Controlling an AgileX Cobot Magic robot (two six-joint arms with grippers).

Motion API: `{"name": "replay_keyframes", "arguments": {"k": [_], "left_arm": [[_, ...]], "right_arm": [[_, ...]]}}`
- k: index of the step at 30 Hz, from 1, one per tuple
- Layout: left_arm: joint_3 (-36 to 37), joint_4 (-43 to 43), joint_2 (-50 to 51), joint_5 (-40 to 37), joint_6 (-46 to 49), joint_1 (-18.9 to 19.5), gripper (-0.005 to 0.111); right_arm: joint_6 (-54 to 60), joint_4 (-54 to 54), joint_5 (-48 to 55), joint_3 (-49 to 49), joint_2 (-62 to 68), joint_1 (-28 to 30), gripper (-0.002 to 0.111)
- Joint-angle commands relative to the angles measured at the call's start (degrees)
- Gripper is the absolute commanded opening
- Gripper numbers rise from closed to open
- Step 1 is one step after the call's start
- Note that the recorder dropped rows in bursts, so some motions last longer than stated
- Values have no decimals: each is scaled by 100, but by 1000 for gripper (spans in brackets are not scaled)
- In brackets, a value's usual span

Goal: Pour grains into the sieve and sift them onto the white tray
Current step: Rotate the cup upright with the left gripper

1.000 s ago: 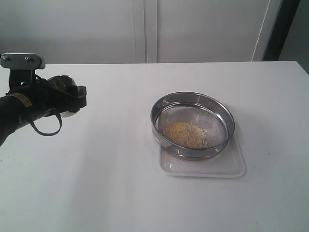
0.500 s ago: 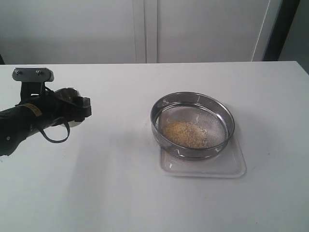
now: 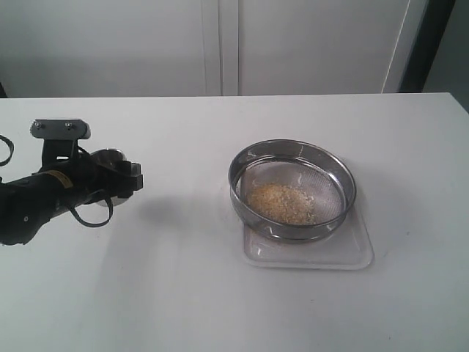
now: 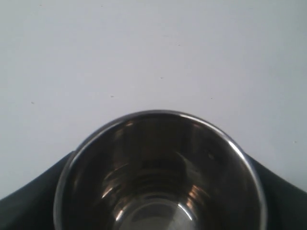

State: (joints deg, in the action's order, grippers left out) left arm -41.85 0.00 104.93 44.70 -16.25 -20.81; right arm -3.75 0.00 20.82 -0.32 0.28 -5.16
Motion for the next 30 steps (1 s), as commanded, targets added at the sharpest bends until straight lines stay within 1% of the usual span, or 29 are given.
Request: {"name": "replay_keyframes", "arguments": {"k": [1, 16, 18, 20, 22, 27, 29, 30], "left_arm": [[-26, 0, -21, -19, 15, 19, 0], [-26, 0, 340, 2, 82, 19, 0], [-26, 0, 344, -19, 82, 19, 3], [-26, 0, 344, -43, 119, 19, 12], [-26, 0, 344, -59, 119, 19, 24], [-26, 0, 344, -99, 119, 19, 69], [-26, 0, 319, -257, 119, 19, 81], [-26, 0, 304, -357, 119, 19, 85]], "right_arm": [[2, 0, -80, 32, -28, -12, 0], [2, 0, -80, 32, -28, -12, 0], [2, 0, -80, 32, -28, -12, 0], [2, 0, -80, 32, -28, -12, 0], [2, 0, -80, 32, -28, -12, 0], [2, 0, -80, 32, -28, -12, 0], [2, 0, -80, 32, -28, -12, 0], [2, 0, -80, 32, -28, -12, 0]]}}
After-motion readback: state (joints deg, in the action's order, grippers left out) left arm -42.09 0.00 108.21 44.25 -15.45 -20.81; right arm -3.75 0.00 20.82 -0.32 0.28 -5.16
